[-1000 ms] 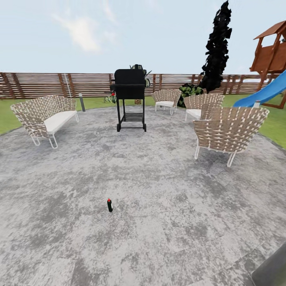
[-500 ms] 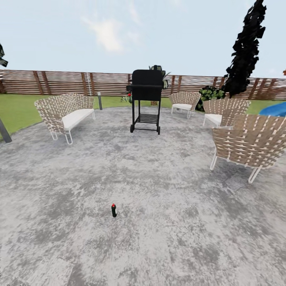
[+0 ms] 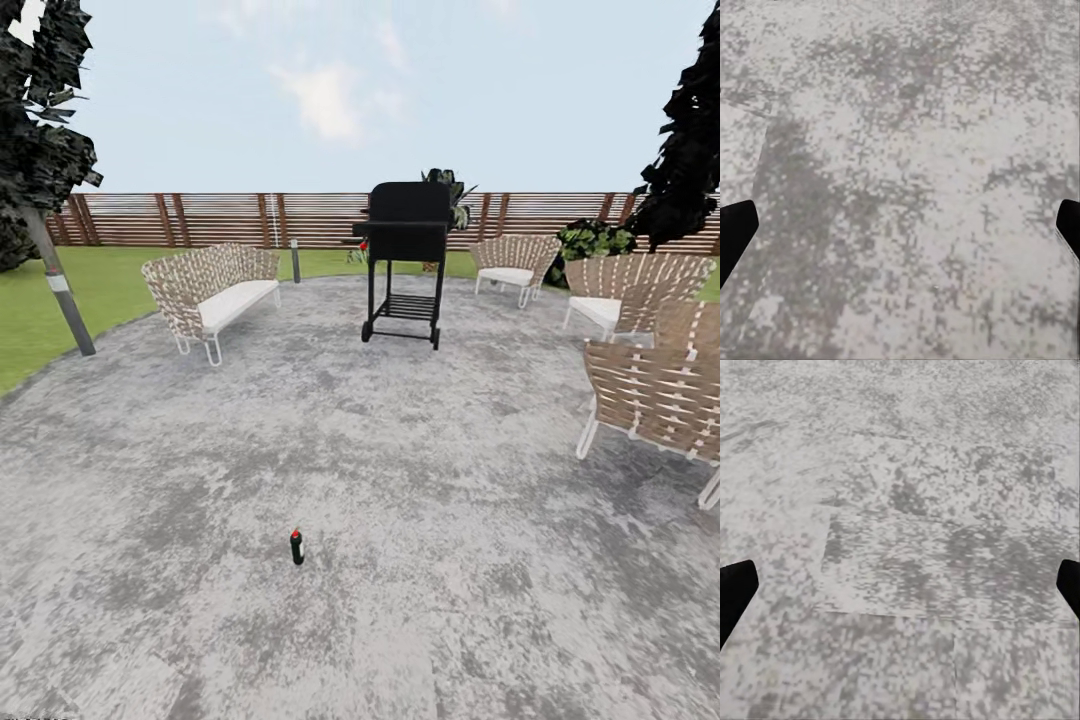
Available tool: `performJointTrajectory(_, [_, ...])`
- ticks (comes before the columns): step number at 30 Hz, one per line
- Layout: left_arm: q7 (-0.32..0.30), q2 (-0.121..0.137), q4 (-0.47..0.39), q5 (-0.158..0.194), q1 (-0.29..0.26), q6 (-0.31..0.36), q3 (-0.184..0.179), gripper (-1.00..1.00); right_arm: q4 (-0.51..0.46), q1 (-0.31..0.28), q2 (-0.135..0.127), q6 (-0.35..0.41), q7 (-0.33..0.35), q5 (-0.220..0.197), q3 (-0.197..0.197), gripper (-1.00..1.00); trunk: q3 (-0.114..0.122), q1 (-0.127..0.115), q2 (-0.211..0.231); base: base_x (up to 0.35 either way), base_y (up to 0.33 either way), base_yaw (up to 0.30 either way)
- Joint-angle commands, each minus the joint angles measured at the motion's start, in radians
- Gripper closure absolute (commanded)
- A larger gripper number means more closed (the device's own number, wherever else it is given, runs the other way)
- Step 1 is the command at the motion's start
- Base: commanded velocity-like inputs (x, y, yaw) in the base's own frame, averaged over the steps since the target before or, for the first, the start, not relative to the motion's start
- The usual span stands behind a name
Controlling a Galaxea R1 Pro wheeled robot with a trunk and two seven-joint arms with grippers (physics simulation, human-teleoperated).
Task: Pick up the pesticide atomizer in the garden and spray insectifuge to fully cover both potted plants in the garden.
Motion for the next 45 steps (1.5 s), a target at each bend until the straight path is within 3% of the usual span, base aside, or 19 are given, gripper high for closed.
performJointTrajectory(1, [0.0, 0.0, 0.001, 0.0, -0.001, -0.003, 0.0, -1.0, 0.001, 0.0, 0.0, -0.003, 0.0, 0.0, 0.001, -1.0, -0.001, 0.0, 0.0, 0.242, -0.212, 0.278])
performJointTrajectory(14, [0.0, 0.0, 0.001, 0.0, -0.001, -0.003, 0.0, -1.0, -0.001, 0.0, 0.0, -0.003, 0.0, 0.0, 0.0, -1.0, -0.001, 0.0, 0.0, 0.179, -0.201, 0.266])
performJointTrajectory(34, [0.0, -0.001, 0.001, -0.004, -0.003, -0.003, -0.007, -1.0, -0.001, 0.0, -0.007, -0.003, 0.0, 0.007, -0.001, -1.0, -0.001, 0.0, 0.0, 0.005, -0.004, 0.012])
performJointTrajectory(38, [0.0, -0.003, -0.009, -0.005, -0.1, 0.008, -0.005, -1.0, -0.061, -0.003, -0.005, -0.003, -0.002, 0.005, -0.002, -1.0, -0.001, 0.0, 0.0, 0.0, 0.0, 0.0])
performJointTrajectory(40, [0.0, -0.004, -0.004, -0.004, -0.172, 0.013, -0.006, -1.0, -0.136, -0.011, -0.005, -0.003, -0.002, 0.005, -0.002, -1.0, -0.001, 0.0, 0.0, 0.0, 0.0, 0.0])
performJointTrajectory(42, [0.005, -0.012, -0.007, 0.0, -0.279, 0.019, -0.004, -1.0, -0.305, -0.03, -0.005, 0.002, 0.001, 0.005, -0.002, -1.0, -0.001, 0.0, 0.0, 0.0, 0.0, 0.0])
performJointTrajectory(45, [0.013, -0.021, -0.004, 0.012, -0.362, 0.021, 0.0, -1.0, -0.383, -0.038, 0.0, 0.004, 0.006, 0.005, 0.001, -1.0, -0.001, 0.0, 0.0, 0.0, 0.0, 0.0])
